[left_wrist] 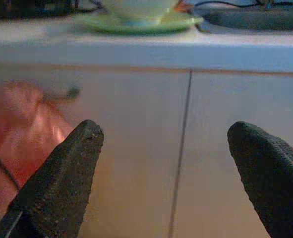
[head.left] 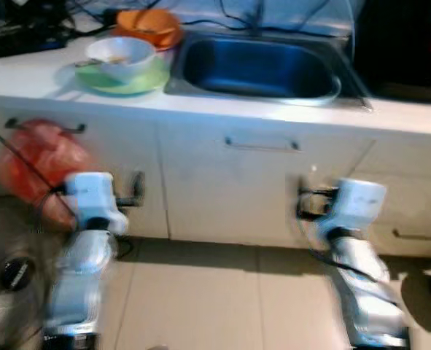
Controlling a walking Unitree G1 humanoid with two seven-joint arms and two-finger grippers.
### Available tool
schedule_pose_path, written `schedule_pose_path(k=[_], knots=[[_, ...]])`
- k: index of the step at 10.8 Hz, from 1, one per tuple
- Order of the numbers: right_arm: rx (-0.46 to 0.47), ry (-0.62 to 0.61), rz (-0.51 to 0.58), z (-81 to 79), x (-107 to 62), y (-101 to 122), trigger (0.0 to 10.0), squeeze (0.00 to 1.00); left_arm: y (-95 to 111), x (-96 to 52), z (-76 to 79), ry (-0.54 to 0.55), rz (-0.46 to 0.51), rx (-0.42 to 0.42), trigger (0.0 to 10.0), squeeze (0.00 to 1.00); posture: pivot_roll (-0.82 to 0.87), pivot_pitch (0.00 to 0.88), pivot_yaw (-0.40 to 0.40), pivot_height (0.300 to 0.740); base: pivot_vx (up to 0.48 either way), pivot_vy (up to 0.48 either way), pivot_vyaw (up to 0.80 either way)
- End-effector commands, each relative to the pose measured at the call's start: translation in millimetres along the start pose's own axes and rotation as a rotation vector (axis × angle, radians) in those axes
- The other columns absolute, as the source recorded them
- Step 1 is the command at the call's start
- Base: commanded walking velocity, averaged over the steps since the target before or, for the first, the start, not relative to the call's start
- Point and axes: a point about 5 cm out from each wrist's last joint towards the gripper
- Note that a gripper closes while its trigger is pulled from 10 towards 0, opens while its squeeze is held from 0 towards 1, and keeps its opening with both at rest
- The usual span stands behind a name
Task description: Kitchen organization
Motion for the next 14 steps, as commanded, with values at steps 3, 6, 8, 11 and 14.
schedule_pose_path(k=[3,6,8,11,14], knots=[[-0.063,-0.013,0.090,10.3,-0.5,22,10.0,0.00,17,4.2,20.2,-0.062,0.064,-0.019,10.0,0.00,0.04,0.080,-0.037,0.740,0.465,0.000,0.00],[-0.060,-0.013,0.121,8.3,3.3,32,10.0,0.00,24,4.0,24.8,-0.071,0.086,-0.024,10.0,0.00,0.04,0.083,-0.040,0.740,0.455,0.000,0.00],[-0.070,-0.005,0.133,7.7,2.1,37,10.0,0.00,31,5.4,30.4,-0.095,0.119,-0.033,10.0,0.00,0.04,0.085,-0.045,0.740,0.412,0.000,0.00],[-0.064,0.006,0.168,6.6,-0.7,51,10.0,0.00,39,1.0,43.1,-0.156,0.163,-0.028,10.0,0.00,0.03,0.086,-0.056,0.740,0.000,0.000,0.00],[-0.064,0.011,0.169,7.7,1.0,53,10.0,0.00,39,0.3,43.4,-0.145,0.160,-0.039,10.0,0.00,0.03,0.081,-0.061,0.740,0.000,0.000,0.00]])
Point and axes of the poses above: a point about 5 cm out from each wrist's last joint towards the gripper, its own x axis pointing out of the wrist towards the gripper, its own y axis along the axis of the wrist's last joint, z = x × y, and after that the axes turned 12 degrees about -x, right-handed
